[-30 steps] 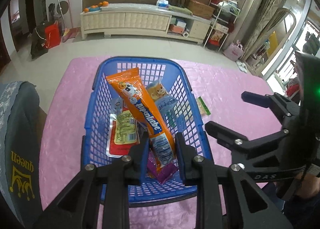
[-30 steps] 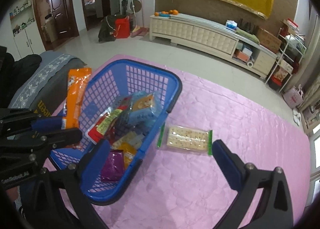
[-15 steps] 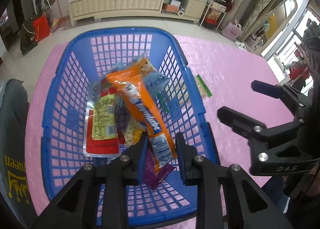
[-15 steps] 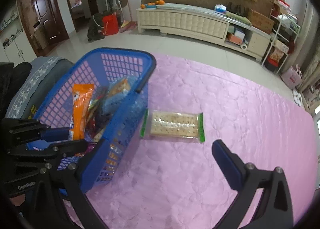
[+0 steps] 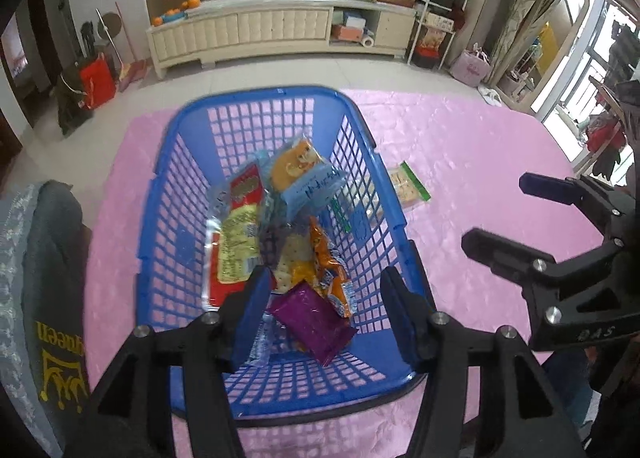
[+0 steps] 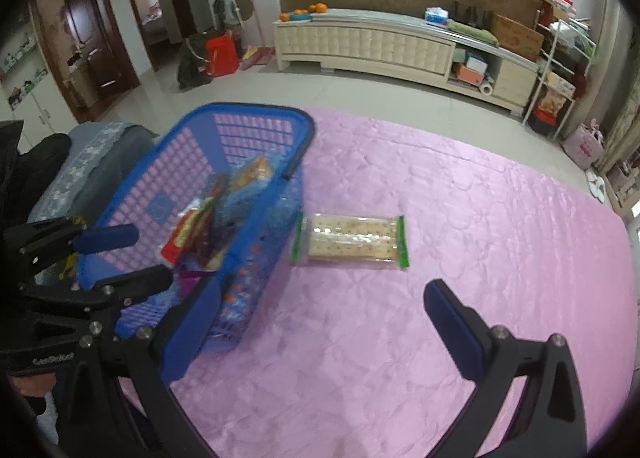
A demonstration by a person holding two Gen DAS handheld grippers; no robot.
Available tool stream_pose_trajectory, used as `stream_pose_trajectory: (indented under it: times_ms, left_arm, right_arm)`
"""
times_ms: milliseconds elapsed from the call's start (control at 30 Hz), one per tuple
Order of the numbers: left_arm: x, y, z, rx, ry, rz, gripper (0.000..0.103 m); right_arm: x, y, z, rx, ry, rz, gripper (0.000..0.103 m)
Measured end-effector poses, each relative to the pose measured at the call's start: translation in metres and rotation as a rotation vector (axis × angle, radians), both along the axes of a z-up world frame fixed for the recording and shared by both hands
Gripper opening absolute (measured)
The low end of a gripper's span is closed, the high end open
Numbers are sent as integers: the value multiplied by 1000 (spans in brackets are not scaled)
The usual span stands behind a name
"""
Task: Organize snacks
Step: 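Move the right gripper toward the cracker pack beside the basket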
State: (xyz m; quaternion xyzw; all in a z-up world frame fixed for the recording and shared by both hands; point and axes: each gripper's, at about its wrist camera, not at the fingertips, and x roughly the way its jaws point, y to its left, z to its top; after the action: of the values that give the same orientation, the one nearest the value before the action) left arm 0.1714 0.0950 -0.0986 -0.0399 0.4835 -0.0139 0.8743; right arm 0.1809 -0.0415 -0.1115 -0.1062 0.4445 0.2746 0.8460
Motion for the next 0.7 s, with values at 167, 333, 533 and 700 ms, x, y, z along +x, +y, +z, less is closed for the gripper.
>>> stream_pose_trajectory:
  times_ms: [167, 333, 533, 700]
  left_arm:
    - [-14, 4, 21, 6, -45, 7, 55]
    - [-19, 10, 35, 12, -76, 4, 55]
    - [-20, 8, 47, 24, -117, -16, 58]
    - [-12, 5, 54, 50, -142, -42, 74]
  right_arm:
    - [-13, 2, 18, 8, -27, 6, 103]
    - [-23, 4, 35, 16, -56, 14, 103]
    - [-24, 7, 47, 6, -100, 50, 103]
    - [-15, 9, 58, -5, -145, 106, 103]
